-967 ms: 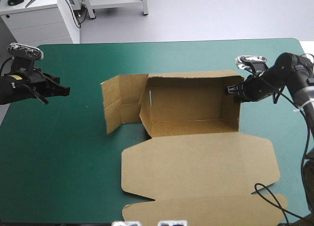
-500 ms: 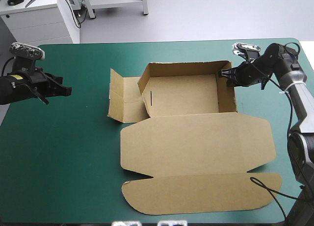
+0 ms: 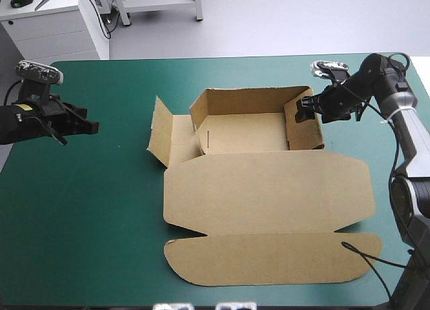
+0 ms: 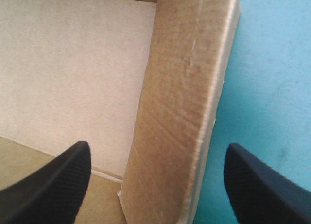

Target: Fold the box

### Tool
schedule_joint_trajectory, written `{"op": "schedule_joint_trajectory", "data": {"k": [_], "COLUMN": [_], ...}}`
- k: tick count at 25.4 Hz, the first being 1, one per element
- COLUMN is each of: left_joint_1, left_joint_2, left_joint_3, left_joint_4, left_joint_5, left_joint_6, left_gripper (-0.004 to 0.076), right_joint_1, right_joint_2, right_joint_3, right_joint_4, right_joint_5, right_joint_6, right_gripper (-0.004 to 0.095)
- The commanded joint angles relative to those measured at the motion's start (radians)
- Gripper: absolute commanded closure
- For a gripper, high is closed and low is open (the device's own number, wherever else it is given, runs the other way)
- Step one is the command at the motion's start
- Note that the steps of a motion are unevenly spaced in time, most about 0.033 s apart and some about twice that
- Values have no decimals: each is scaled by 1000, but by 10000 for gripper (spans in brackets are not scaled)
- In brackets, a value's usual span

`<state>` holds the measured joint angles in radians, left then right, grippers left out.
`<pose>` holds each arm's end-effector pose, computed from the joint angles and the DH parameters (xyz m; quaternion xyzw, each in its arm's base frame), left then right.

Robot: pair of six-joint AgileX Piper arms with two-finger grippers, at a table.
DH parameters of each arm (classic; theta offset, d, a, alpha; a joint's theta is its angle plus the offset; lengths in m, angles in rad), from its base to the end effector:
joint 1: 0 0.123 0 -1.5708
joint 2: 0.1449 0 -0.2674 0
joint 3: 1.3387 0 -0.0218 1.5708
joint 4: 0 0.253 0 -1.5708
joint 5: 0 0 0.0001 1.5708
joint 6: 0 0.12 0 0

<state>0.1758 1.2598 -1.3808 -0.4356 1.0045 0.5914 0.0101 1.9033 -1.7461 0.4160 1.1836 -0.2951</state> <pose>0.2839 0.0070 0.3838 0.1489 0.8926 -0.0592 0.4215 0.4143 0.0491 0.2600 -0.1006 0.9621 0.1771 0.1815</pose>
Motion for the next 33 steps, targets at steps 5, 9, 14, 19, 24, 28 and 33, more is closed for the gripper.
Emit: {"op": "schedule_joint_trajectory", "data": {"k": [5, 9, 14, 19, 24, 28, 33], "left_joint_1": [0, 0, 0, 0, 0, 0, 0], "left_joint_2": [-30, -30, -30, -30, -30, -30, -30], "left_joint_3": [-23, -23, -23, -20, -2, -1, -1], "left_joint_4": [-36, -36, -36, -30, -30, -32, -34], "left_joint_5": [-36, -30, -16, -6, -4, 1, 4], "left_joint_6": [1, 1, 1, 6, 6, 6, 6], "left_gripper": [731, 731, 731, 731, 731, 731, 731], "right_joint_1": [61, 153, 158, 158, 158, 158, 158], "right_joint_2": [-76, -44, -10, 29, 58, 58, 58], "right_joint_3": [-79, -79, -80, -80, -80, -81, -81], "right_joint_4": [-136, -335, -344, -353, -362, -355, -362], "right_joint_5": [64, 62, 56, 54, 48, 42, 42], "right_joint_6": [61, 133, 165, 176, 207, 207, 205], "right_gripper": [141, 143, 144, 225, 497, 757, 926]}}
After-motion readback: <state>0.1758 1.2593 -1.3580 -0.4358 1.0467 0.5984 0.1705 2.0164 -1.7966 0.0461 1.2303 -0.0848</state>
